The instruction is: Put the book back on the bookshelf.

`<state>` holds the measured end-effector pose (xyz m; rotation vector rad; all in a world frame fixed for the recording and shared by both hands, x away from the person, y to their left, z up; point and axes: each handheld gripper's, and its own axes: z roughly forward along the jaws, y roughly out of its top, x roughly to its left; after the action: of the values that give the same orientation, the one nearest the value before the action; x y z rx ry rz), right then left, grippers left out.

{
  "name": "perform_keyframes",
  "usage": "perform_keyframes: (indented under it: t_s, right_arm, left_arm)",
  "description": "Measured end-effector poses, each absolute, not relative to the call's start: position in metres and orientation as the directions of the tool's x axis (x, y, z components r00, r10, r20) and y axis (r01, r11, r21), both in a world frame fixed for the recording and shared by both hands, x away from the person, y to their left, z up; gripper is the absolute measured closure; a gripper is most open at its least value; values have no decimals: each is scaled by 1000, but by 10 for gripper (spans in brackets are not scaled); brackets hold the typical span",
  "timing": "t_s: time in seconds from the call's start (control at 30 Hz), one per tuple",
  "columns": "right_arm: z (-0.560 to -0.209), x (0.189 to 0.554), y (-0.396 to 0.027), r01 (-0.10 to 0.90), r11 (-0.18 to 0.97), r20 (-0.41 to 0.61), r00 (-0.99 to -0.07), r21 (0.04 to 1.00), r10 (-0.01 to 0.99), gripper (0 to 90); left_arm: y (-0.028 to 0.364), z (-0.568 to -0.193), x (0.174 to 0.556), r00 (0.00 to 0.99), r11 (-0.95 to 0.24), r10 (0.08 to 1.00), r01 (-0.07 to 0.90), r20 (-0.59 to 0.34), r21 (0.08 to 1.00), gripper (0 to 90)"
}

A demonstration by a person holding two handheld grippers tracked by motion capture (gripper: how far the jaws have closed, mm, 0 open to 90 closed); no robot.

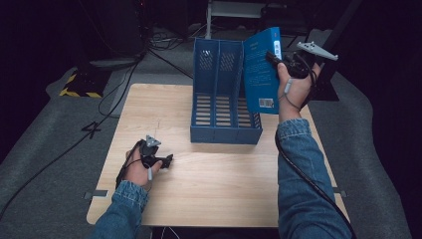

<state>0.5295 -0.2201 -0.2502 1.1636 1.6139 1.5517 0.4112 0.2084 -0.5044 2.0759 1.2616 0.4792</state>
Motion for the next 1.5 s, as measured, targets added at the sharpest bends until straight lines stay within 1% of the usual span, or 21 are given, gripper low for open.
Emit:
perform_keyframes:
  t_s: [0.13,0.33,0.47,0.67,0.83,0.93,1.0,1.07,1.23,1.33,1.4,1.5]
  right_arm:
    - [-265,539,-213,183,-85,160,-444,979,882,621]
    - [-271,539,-198,158,-46,120,-494,986,861,618]
    - [-276,539,-192,146,-30,100,-502,989,859,615]
    - [-289,537,-188,134,-34,98,-508,990,856,609]
    - [-313,547,-188,195,-42,136,-497,980,857,607]
    - [-333,553,-187,227,-13,123,-478,974,870,608]
    - [-341,556,-190,248,-16,135,-470,969,873,609]
    - [-340,557,-191,255,-25,145,-467,967,872,609]
    - [-336,558,-186,275,11,115,-437,961,892,601]
    - [-329,562,-183,321,45,105,-434,946,895,587]
    - [-324,567,-184,310,41,103,-432,950,896,571]
    - [-315,576,-180,347,54,102,-416,936,904,554]
  left_arm:
    - [208,-504,411,470,-323,882,644,-25,694,161]
    - [208,-504,411,470,-324,882,644,-24,693,161]
    - [208,-504,411,469,-324,883,644,-24,693,162]
    - [208,-504,411,470,-323,882,644,-27,693,162]
    - [208,-504,411,470,-324,882,643,-23,694,162]
    - [208,-504,411,470,-324,882,643,-24,694,161]
    - [208,-504,411,471,-325,882,645,-25,692,161]
    - [208,-504,411,472,-324,881,645,-27,692,161]
    - [208,-504,411,471,-324,882,644,-25,693,162]
    - [208,-504,411,473,-325,880,645,-28,692,162]
    - [208,-504,411,472,-324,881,643,-27,694,162]
    - [208,-504,411,472,-323,881,643,-27,694,162]
